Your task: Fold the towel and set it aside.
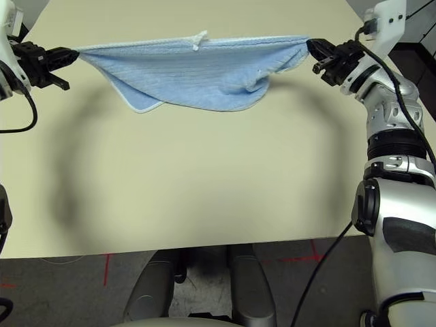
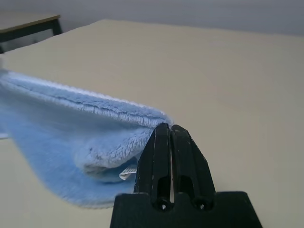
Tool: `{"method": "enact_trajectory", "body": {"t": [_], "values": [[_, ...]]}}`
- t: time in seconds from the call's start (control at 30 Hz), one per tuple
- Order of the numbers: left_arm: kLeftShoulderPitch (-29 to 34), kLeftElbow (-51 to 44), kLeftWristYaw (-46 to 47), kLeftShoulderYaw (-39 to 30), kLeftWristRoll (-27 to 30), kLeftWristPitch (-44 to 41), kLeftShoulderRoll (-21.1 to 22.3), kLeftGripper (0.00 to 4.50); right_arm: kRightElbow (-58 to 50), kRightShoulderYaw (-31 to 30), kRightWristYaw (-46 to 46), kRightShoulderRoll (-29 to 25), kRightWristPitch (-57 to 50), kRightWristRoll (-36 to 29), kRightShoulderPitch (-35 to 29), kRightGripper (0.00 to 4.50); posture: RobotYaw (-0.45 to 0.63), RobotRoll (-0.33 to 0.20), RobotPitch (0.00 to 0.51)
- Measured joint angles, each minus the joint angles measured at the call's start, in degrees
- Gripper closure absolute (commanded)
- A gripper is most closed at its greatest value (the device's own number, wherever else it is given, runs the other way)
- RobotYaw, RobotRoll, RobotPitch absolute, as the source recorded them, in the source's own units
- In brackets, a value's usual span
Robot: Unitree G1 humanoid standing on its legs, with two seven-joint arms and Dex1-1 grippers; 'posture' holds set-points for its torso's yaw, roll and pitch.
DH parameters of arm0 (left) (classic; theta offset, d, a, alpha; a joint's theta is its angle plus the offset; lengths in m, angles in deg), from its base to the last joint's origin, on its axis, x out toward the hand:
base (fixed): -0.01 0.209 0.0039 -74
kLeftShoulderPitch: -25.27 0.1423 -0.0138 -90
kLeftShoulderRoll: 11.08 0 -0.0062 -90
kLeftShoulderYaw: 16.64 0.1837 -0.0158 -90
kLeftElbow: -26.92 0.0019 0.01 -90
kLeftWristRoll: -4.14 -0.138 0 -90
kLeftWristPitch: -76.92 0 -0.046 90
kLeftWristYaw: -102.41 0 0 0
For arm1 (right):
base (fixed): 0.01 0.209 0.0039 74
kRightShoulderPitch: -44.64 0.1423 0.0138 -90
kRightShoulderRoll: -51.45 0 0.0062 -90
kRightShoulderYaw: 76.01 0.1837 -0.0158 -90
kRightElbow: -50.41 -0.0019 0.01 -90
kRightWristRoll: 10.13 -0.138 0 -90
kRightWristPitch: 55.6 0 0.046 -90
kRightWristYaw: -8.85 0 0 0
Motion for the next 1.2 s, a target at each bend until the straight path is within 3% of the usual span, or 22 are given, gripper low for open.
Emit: {"method": "enact_trajectory", "body": {"t": [0.17, 0.37, 0.57, 0.73, 0.97, 1.2], "values": [[-2.24, 5.98, -3.76, 2.65, -2.07, -1.32, 0.29, 4.47, 4.38, -3.12, 2.98, -1.29, -2.87, 2.76, 3.02, 4.50, 0.08, 0.000, 0.319], [-8.71, 13.94, -3.56, 3.88, -5.09, 5.54, -0.12, 4.47, 9.71, -4.92, 0.68, -1.28, 3.19, 7.04, 7.04, 4.50, 0.09, 0.000, 0.324], [-8.85, 16.62, -3.28, 4.20, -6.02, 8.49, -0.42, 4.47, 11.76, -5.18, 0.33, -0.63, 6.70, 7.98, 7.37, 4.50, 0.08, 0.000, 0.338], [-11.21, 21.40, 4.85, 3.26, -6.55, 12.69, -3.81, 4.47, 15.15, -5.18, -7.39, 1.98, 11.48, 10.01, 9.38, 4.50, 0.08, 0.000, 0.345], [-19.29, 27.57, 21.17, -2.80, -5.77, 29.78, -9.42, 4.47, 18.15, -3.30, -23.35, 3.63, 24.05, 12.12, 17.63, 4.50, 0.08, 0.000, 0.345], [-20.94, 27.49, 21.03, -7.64, -3.47, 40.16, -9.87, 4.47, 18.14, 0.73, -21.55, 3.69, 30.05, 8.97, 17.47, 4.50, 0.07, 0.000, 0.350]]}}
